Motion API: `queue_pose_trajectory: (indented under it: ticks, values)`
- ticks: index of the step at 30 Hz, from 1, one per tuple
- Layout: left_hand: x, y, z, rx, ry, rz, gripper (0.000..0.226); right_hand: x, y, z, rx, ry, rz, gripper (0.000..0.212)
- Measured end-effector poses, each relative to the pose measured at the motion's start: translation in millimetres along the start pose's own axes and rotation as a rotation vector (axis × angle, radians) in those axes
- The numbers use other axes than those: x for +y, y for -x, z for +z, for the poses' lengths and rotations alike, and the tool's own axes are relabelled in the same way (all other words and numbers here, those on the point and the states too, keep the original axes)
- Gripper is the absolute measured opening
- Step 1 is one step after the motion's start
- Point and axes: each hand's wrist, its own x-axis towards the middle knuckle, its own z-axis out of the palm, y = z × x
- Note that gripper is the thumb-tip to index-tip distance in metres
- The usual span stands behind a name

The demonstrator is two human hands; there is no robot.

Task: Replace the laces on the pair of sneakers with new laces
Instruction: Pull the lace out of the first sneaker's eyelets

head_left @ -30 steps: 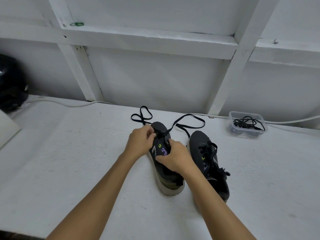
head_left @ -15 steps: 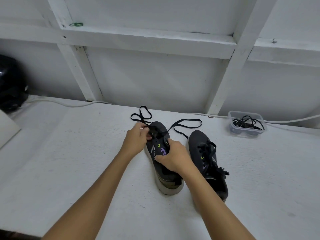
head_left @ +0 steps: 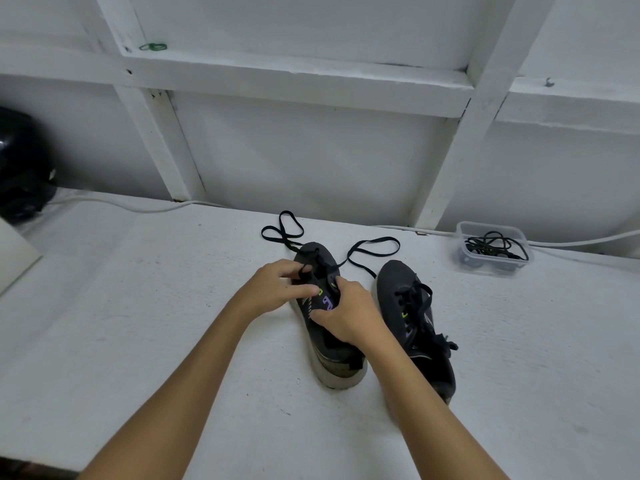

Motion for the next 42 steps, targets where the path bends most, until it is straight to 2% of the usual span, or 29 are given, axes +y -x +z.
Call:
queue_pose_trajectory:
  ticks: [2, 7, 10, 12, 13, 16, 18, 22, 24, 26, 29, 30, 31, 35, 36, 40, 42]
  values:
    - [-4, 0, 1, 0.035, -0.052, 0.055, 0.034, 0, 0, 0, 0.001, 0.000, 0.003, 0.039]
    - [6, -7, 13, 0.277, -0.131, 0.092, 0.007, 1, 0, -1, 0.006, -0.010, 0.004, 0.041]
    - [11, -8, 7, 0.505, 0.270, -0.025, 0.013, 0, 1, -1, -0.001, -0.015, 0.017, 0.041]
    - [9, -5, 0, 0.590, 0.393, -0.093, 0.013, 0, 2, -1, 0.003, -0.001, 0.018, 0.040]
    - [7, -4, -2, 0.557, 0.356, -0.113, 0.012, 0, 2, 0, 0.006, 0.005, 0.015, 0.039]
    - [-1, 1, 0, 0.329, 0.126, -0.156, 0.040, 0, 2, 0, 0.016, 0.001, 0.011, 0.038]
    - [-5, 4, 6, 0.247, 0.019, -0.109, 0.035, 0, 2, 0, 0.018, 0.003, 0.013, 0.039]
    - [-4, -2, 18, 0.327, -0.088, 0.020, 0.014, -1, 1, 1, 0.017, 0.001, 0.008, 0.040]
    - [2, -5, 19, 0.361, -0.106, 0.052, 0.012, 0, 2, 1, 0.019, -0.004, 0.011, 0.038]
    - [7, -6, 15, 0.456, -0.015, 0.046, 0.011, -1, 2, 1, 0.016, -0.008, 0.021, 0.036]
    - [12, -5, 3, 0.777, 0.305, -0.109, 0.013, 0, 3, 1, 0.014, -0.008, 0.025, 0.035]
    - [10, -4, 0, 0.823, 0.377, -0.164, 0.015, 0, 4, 1, 0.014, -0.007, 0.024, 0.036]
    - [6, -3, -2, 0.790, 0.380, -0.201, 0.018, -1, 4, 0, 0.014, -0.008, 0.021, 0.036]
    - [-7, 5, 5, 0.279, 0.149, -0.176, 0.024, -2, 4, 1, 0.020, -0.007, 0.015, 0.037]
    - [-8, 5, 11, 0.232, 0.105, -0.131, 0.024, -2, 4, 1, 0.023, -0.004, 0.014, 0.037]
    - [-2, -4, 25, 0.374, -0.056, 0.051, 0.012, -3, 4, 0, 0.027, 0.013, 0.015, 0.040]
    - [6, -9, 21, 0.430, -0.066, 0.075, 0.012, -2, 4, 0, 0.024, 0.006, 0.019, 0.038]
